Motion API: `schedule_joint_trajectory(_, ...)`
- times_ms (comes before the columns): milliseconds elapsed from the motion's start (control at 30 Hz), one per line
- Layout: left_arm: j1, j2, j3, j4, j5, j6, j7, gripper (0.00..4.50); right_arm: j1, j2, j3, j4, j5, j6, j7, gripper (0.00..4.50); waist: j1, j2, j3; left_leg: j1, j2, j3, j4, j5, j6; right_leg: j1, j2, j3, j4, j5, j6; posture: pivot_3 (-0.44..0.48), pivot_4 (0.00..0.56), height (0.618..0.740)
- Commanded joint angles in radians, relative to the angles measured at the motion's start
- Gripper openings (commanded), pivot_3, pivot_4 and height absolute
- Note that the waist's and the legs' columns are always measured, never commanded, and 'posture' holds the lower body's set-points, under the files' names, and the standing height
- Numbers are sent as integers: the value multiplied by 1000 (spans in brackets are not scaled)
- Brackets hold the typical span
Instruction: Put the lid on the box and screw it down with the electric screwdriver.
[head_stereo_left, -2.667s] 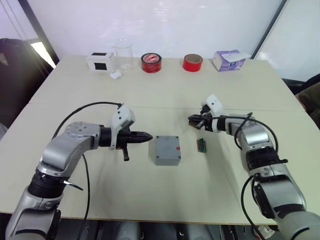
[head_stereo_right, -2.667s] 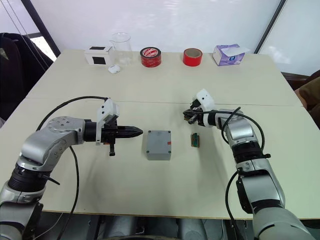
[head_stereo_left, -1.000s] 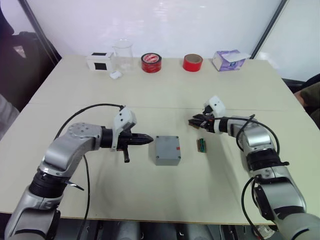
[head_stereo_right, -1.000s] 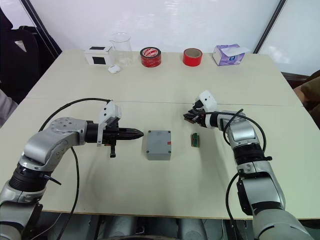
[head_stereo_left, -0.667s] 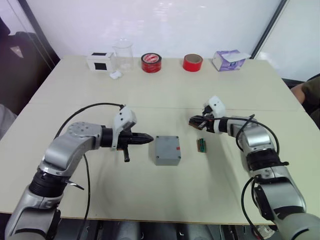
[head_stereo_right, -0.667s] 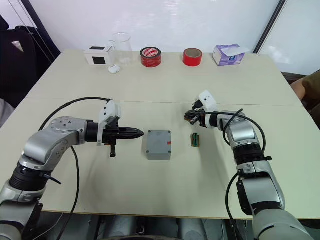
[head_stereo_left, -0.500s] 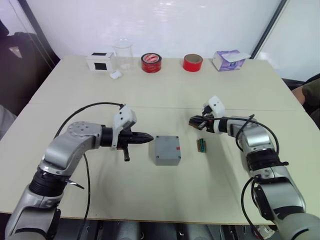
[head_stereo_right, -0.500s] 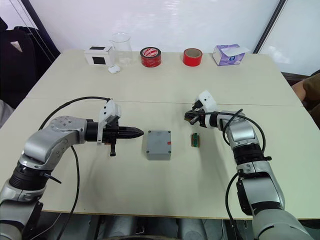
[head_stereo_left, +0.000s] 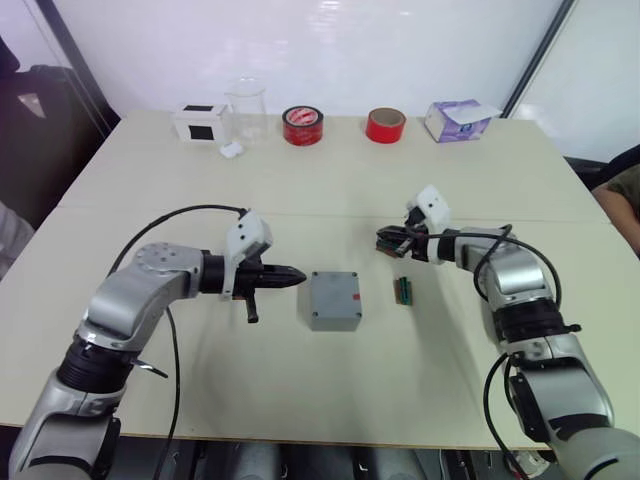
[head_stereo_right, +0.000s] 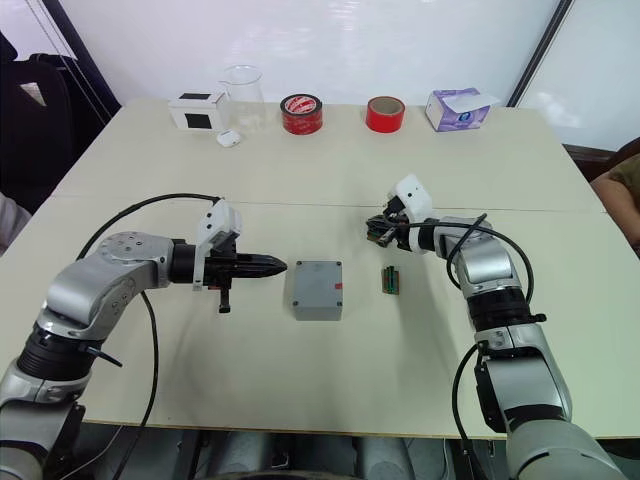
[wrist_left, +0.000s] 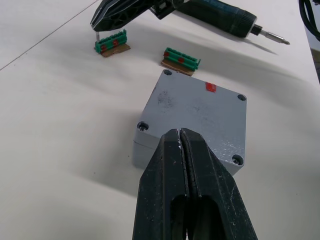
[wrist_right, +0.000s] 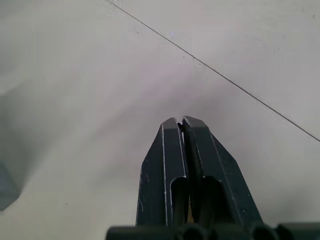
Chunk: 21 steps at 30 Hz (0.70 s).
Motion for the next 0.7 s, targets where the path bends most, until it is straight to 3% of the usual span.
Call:
schedule_joint_trajectory(33, -11, 15, 44, -24, -32, 16, 3, 0, 3, -36, -58, -145, 47, 39, -4, 53, 1, 0, 0, 0, 0, 0, 0, 0, 0, 0, 0, 0, 0, 0, 0, 0, 150, 740)
schedule_joint_trajectory(200, -3, 37, 66, -54, -63, 48, 3, 0, 139, -78, -86, -482, 156, 160, 23, 53, 2, 0, 0, 0, 0, -1, 0, 0, 0, 0, 0, 0, 0, 0, 0, 0, 150, 740)
schedule_joint_trajectory(400, 19, 61, 70, -82, -90, 74, 0, 0, 301, -93, -70, -772, 236, 238, -2, 53, 2, 0, 0, 0, 0, -2, 0, 0, 0, 0, 0, 0, 1, 0, 0, 0, 150, 740)
schedule_joint_trajectory(700, 21, 61, 57, -84, -95, 74, 12, 0, 337, -75, -2, -800, 227, 224, -57, 53, 3, 0, 0, 1, 0, -2, 0, 0, 0, 0, 0, 0, 2, 0, 0, 0, 150, 740)
